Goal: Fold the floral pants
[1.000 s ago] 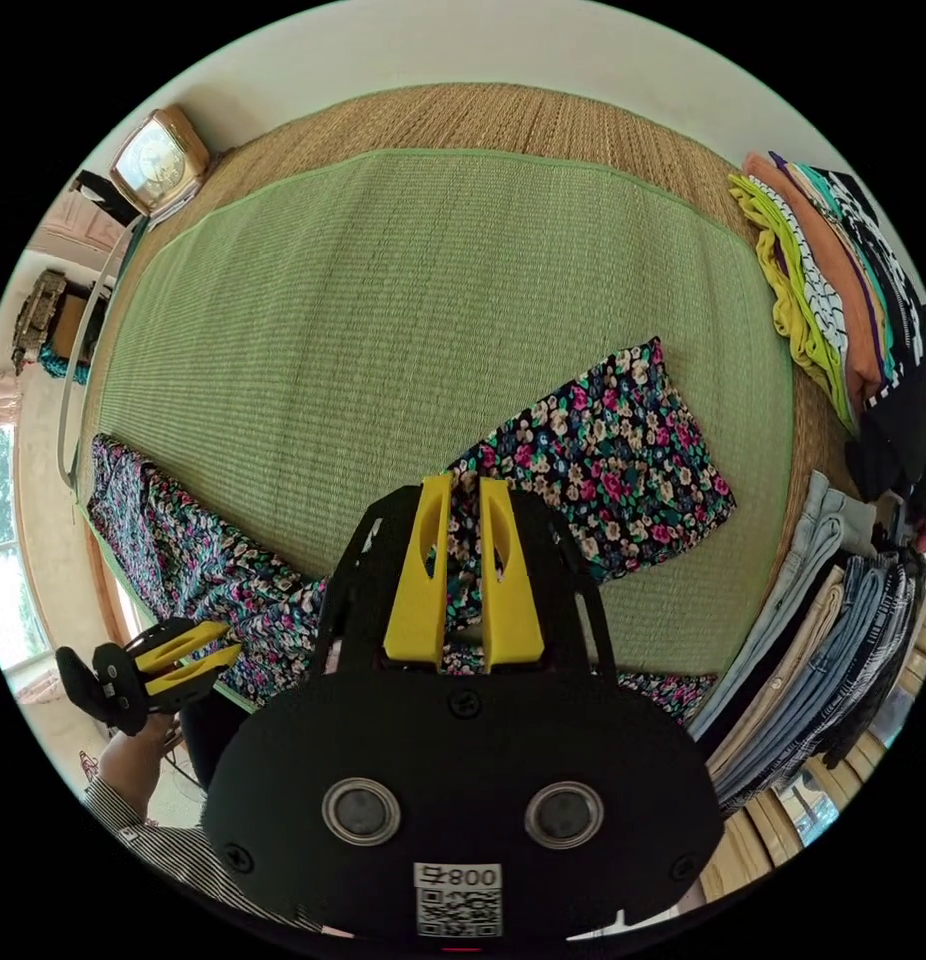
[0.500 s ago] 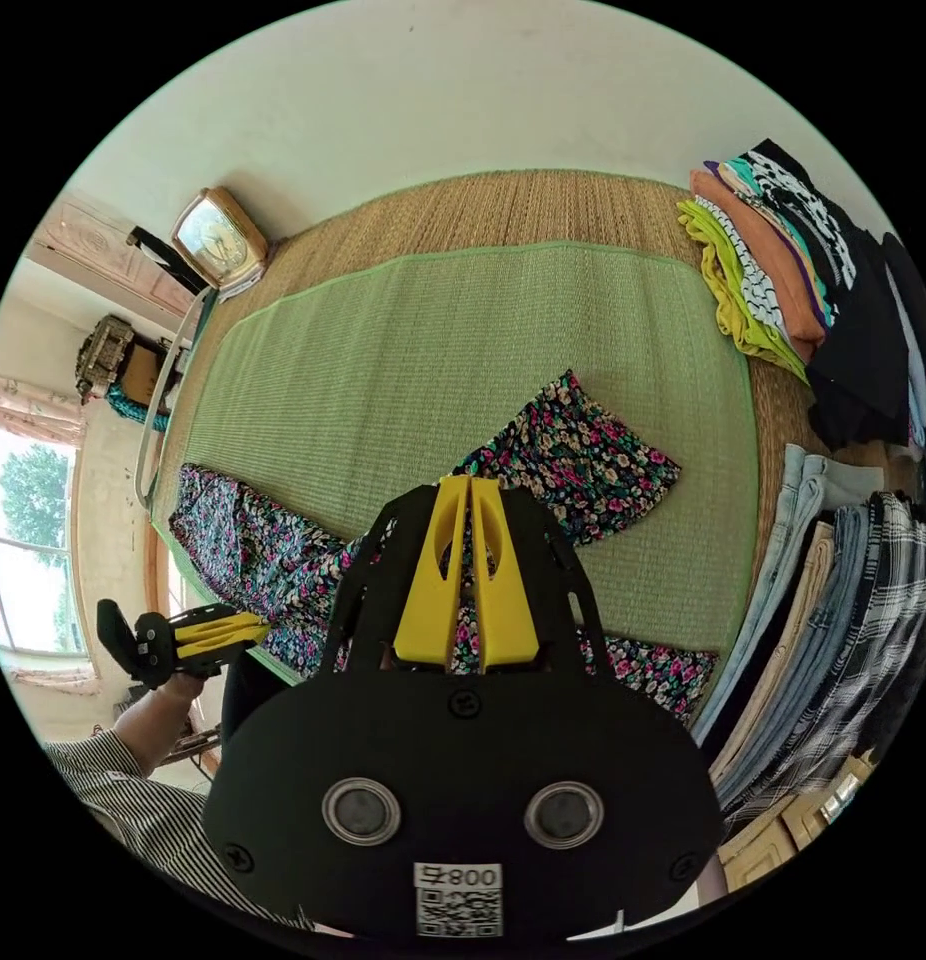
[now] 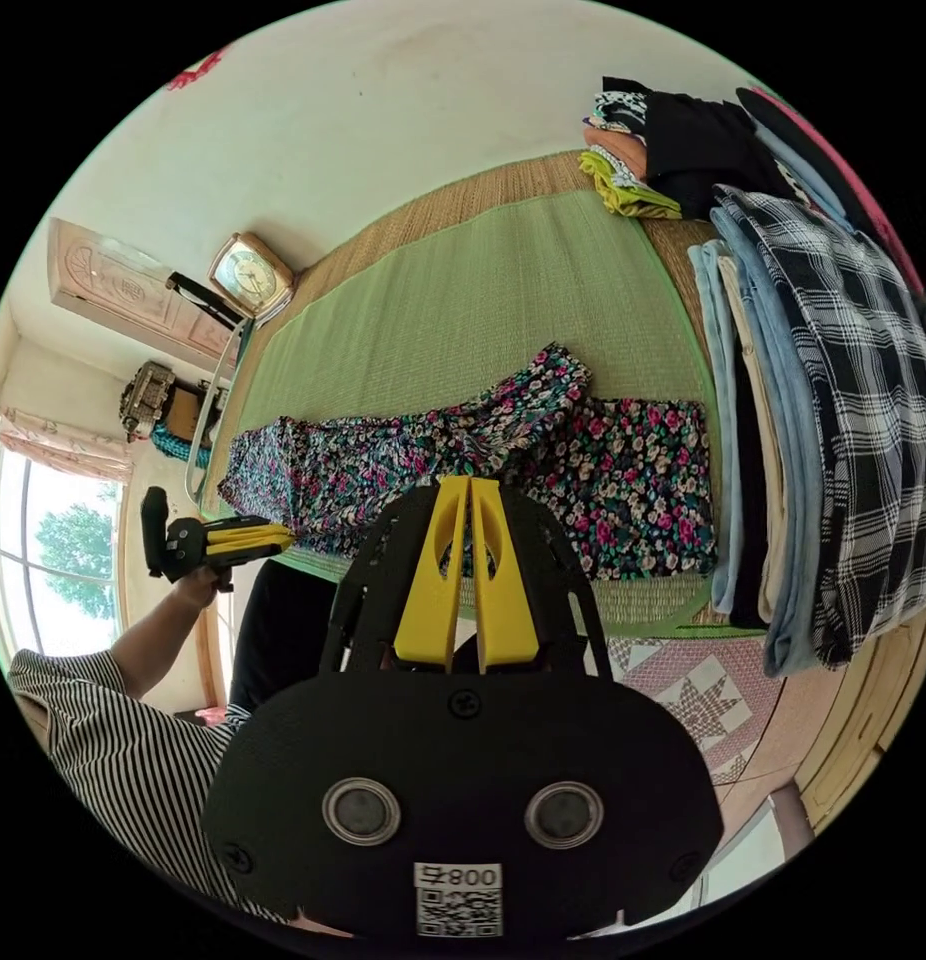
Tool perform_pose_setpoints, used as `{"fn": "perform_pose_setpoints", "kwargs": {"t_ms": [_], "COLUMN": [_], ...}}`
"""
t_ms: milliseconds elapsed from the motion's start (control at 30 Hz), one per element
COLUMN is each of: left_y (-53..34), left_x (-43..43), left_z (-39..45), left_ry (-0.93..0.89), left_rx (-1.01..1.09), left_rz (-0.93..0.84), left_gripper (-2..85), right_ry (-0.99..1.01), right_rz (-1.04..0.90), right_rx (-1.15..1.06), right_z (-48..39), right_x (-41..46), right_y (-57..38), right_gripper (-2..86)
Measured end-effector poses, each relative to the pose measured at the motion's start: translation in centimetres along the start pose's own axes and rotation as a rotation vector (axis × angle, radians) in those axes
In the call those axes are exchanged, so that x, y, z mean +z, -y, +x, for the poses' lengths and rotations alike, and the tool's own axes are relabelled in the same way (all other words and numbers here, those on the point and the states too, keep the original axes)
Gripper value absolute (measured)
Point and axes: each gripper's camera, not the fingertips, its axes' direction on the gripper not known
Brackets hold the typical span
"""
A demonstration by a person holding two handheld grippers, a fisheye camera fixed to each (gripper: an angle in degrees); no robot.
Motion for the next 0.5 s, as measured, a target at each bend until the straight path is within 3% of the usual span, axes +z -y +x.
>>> {"fn": "perform_pose_setpoints", "kwargs": {"t_ms": [200, 500], "left_y": [1.8, 2.7], "left_x": [3.0, 5.8], "left_z": [0.0, -3.9], "left_ry": [0.01, -0.186], "left_rx": [-0.023, -0.233], "left_rz": [-0.051, 0.014], "left_gripper": [1.5, 3.7], "right_ry": [-0.005, 0.05], "right_rz": [-0.015, -0.065], "right_rx": [0.011, 0.079], "right_z": [1.8, 4.7], "right_x": [0.9, 3.6], "right_y": [-3.4, -7.2], "right_gripper": [0.1, 0.8]}}
